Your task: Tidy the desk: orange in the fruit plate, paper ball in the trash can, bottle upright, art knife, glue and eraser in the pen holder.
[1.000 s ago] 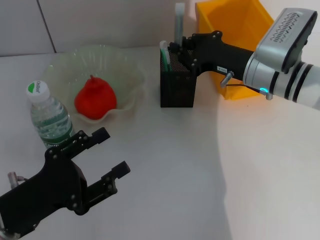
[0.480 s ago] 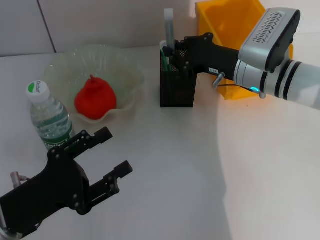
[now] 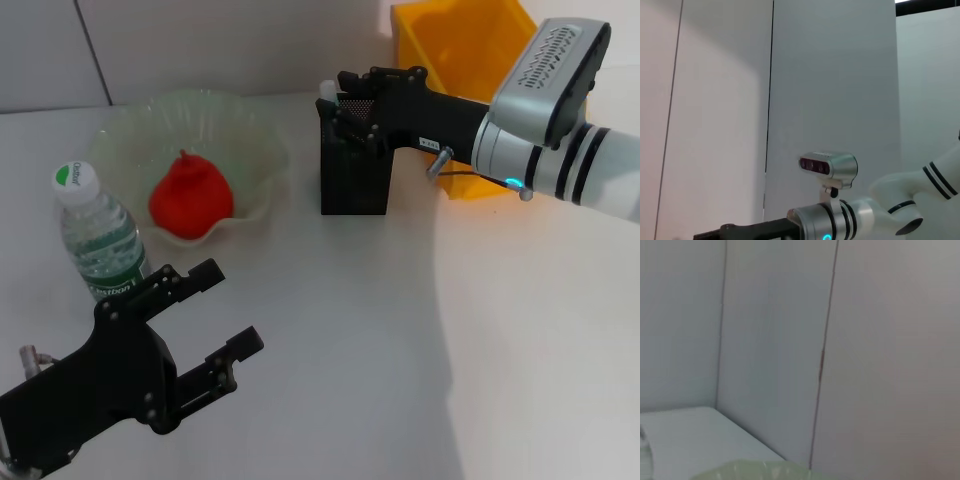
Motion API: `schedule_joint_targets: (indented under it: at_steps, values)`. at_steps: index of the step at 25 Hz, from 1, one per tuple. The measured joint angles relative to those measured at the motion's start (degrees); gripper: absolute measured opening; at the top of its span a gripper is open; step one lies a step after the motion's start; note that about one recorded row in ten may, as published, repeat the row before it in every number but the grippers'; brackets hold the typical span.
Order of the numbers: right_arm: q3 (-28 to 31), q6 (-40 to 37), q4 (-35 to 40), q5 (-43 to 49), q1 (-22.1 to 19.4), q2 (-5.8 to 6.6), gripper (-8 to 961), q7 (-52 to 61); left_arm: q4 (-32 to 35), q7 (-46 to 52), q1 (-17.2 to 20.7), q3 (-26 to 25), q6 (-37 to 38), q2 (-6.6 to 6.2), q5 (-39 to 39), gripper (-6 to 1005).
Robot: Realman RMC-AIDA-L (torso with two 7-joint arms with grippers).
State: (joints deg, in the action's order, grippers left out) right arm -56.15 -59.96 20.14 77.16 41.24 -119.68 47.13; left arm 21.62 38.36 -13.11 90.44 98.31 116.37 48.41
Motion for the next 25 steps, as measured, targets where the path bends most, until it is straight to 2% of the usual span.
schedule_joint_targets:
  at_steps: [2,3,4,6,7,8,9,10,11,12,13,14,15,16,19,20,21,22,25]
  values:
    - [0.14,-2.04,0.67,-0.62,-0.89,0.12,387,0.64,0.00,0.01,0.03,-0.08,0.00,-0.01,0.22,696]
    - [0.23,-5.99,2.92,-1.53,-3.47,0.45,406,2.88,0.00,0.02,0.17,-0.09,-0.01,-0.05,0.24,696]
    - [0.23,-5.99,2.92,-1.53,-3.47,0.45,413,2.88,0.00,0.02,0.17,-0.09,-0.01,-0.05,0.24,697]
    - [-0.03,-12.30,8.74,-1.13,-8.25,1.44,428,8.64,0.00,0.35,0.95,-0.14,-0.03,-0.78,0.27,697]
    - [-0.03,-12.30,8.74,-1.13,-8.25,1.44,436,8.64,0.00,0.35,0.95,-0.14,-0.03,-0.78,0.27,696]
    - [-0.13,-17.47,11.44,0.98,-10.78,3.05,443,12.98,0.00,1.06,1.19,-0.07,-0.07,-1.55,0.70,696]
    - [-0.13,-17.47,11.44,0.98,-10.78,3.05,547,12.98,-0.01,1.58,1.30,-0.10,-0.11,-1.88,1.31,695]
    - [-0.11,-23.56,11.94,3.92,-12.17,5.57,651,15.92,-0.03,2.00,1.35,-0.22,-0.21,-2.15,1.93,695]
    - [-0.11,-23.56,11.94,3.92,-12.17,5.57,677,15.92,-0.04,2.56,1.39,-0.39,-0.36,-2.44,2.72,695]
    - [-0.10,-25.80,11.65,5.11,-12.37,6.53,702,16.55,-0.06,3.68,1.40,-0.83,-0.72,-2.86,4.09,695]
    - [-0.14,-32.33,10.60,9.32,-12.64,8.90,728,16.93,-0.07,4.91,1.33,-1.27,-1.09,-3.32,5.11,695]
    - [-0.14,-32.33,10.60,9.32,-12.64,8.90,753,16.93,-0.06,6.73,1.17,-1.84,-1.57,-3.79,6.62,696]
    - [0.13,-36.76,10.05,13.24,-12.53,9.79,779,17.02,-0.01,8.08,0.86,-2.52,-1.79,-4.07,7.73,696]
    - [0.20,-38.36,9.94,14.95,-12.42,9.93,779,17.35,0.26,11.49,-0.10,-4.29,-2.22,-4.52,11.28,696]
    - [-0.09,-40.31,10.13,18.02,-11.84,9.97,779,19.47,0.58,13.69,-1.22,-5.49,-2.29,-4.67,14.55,696]
    - [-0.27,-42.20,10.42,21.76,-10.84,9.74,779,22.13,0.76,14.92,-2.19,-6.12,-2.29,-4.71,16.83,697]
    - [-0.27,-42.20,10.42,21.76,-10.84,9.74,778,22.13,0.76,14.92,-2.19,-6.12,-2.29,-4.71,16.83,697]
    - [-0.16,-42.98,10.51,23.41,-10.32,9.51,778,23.00,1.01,16.95,-4.21,-7.61,-2.29,-4.76,21.27,697]
    - [-0.15,-43.71,10.52,25.76,-9.60,8.86,778,23.51,1.03,17.88,-5.71,-10.53,-2.37,-4.78,25.96,696]
